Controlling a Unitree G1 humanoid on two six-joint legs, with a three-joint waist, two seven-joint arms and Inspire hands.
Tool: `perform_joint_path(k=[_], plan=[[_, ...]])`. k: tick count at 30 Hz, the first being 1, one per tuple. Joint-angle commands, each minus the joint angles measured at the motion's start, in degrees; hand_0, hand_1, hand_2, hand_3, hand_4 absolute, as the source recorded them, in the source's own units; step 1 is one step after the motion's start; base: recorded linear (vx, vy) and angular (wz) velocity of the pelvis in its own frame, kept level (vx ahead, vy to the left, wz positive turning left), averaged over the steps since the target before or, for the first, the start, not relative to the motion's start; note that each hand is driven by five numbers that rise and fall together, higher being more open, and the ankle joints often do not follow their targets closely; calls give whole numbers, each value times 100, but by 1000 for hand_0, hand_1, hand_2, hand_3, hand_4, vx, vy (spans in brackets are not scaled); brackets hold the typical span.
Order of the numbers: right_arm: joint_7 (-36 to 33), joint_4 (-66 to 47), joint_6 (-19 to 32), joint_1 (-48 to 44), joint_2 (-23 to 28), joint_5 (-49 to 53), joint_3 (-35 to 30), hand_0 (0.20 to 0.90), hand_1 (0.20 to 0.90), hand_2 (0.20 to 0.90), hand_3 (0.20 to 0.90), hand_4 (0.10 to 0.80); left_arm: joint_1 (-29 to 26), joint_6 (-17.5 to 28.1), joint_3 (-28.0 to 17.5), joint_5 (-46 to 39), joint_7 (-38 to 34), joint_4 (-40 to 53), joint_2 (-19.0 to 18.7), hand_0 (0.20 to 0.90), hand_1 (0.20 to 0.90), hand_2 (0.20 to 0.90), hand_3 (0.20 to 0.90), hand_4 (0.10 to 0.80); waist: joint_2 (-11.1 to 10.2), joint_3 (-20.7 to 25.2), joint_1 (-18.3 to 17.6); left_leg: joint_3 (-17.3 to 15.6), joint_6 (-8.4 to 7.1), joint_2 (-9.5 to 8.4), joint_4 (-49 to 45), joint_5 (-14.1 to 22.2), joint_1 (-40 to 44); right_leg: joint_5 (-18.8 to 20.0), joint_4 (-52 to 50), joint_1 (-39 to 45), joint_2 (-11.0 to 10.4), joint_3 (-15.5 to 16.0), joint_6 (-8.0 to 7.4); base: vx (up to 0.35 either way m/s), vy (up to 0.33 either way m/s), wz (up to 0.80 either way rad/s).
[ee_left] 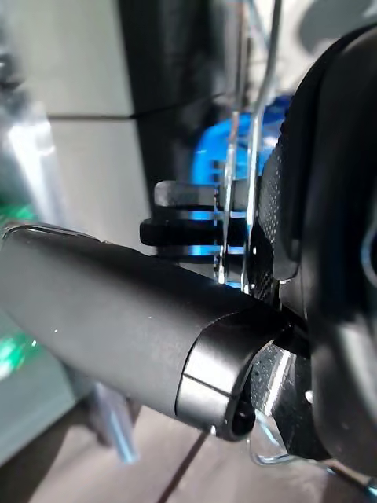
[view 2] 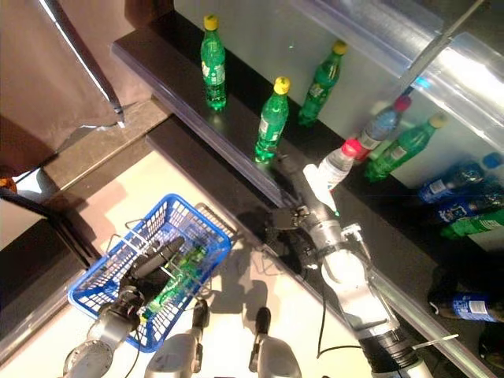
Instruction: Pick up the drink and place into the basket.
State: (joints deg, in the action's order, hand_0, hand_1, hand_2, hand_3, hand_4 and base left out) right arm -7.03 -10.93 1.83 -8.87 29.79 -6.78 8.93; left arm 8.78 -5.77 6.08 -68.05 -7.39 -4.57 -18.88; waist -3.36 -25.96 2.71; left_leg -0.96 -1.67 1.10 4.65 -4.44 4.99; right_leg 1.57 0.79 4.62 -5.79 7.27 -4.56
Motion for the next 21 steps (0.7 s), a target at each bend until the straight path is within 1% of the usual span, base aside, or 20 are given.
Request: perform_joint_path(k=[1, 4, 8, 15, 21], plan=[[-622, -539, 882, 423, 297, 182, -155, 900, 900, 900, 900, 800, -339, 1030, -130, 582, 1034, 726, 197, 300, 300, 300, 200, 100, 245, 1722, -245, -74, 146, -174, -74, 427, 39, -100, -67, 11, 266, -154, 38, -9, 33, -16], [-888, -592, 1167, 691, 246, 145, -360, 900, 900, 900, 900, 800, -214, 1056, -273, 574, 940, 294, 258, 300, 300, 300, 200, 100, 260, 1797, -339, -140, 158, -177, -47, 441, 75, -88, -26, 28, 275, -244, 24, -19, 24, -14], [-1175, -616, 1440, 870, 197, 63, -468, 900, 900, 900, 900, 800, -207, 1134, -272, 597, 876, -282, 362, 300, 300, 300, 200, 100, 257, 1873, -452, -250, 166, -180, -27, 479, 132, -57, 7, 32, 265, -322, -21, -32, 22, -22], [-1506, -475, 1276, 1109, 192, 114, -593, 900, 900, 900, 900, 800, -241, 1283, -193, 777, 940, -947, 496, 300, 300, 300, 200, 100, 253, 1922, -668, -500, 228, -202, -39, 587, 238, -33, -49, -19, 231, -490, -86, -37, 36, -22], [-1777, -393, 1212, 1229, 182, 112, -731, 900, 900, 900, 900, 800, -287, 1274, -240, 795, 1002, -1379, 554, 300, 300, 300, 200, 100, 267, 1932, -803, -615, 278, -243, -37, 658, 301, 11, -70, -63, 189, -637, -152, -13, 46, -17]])
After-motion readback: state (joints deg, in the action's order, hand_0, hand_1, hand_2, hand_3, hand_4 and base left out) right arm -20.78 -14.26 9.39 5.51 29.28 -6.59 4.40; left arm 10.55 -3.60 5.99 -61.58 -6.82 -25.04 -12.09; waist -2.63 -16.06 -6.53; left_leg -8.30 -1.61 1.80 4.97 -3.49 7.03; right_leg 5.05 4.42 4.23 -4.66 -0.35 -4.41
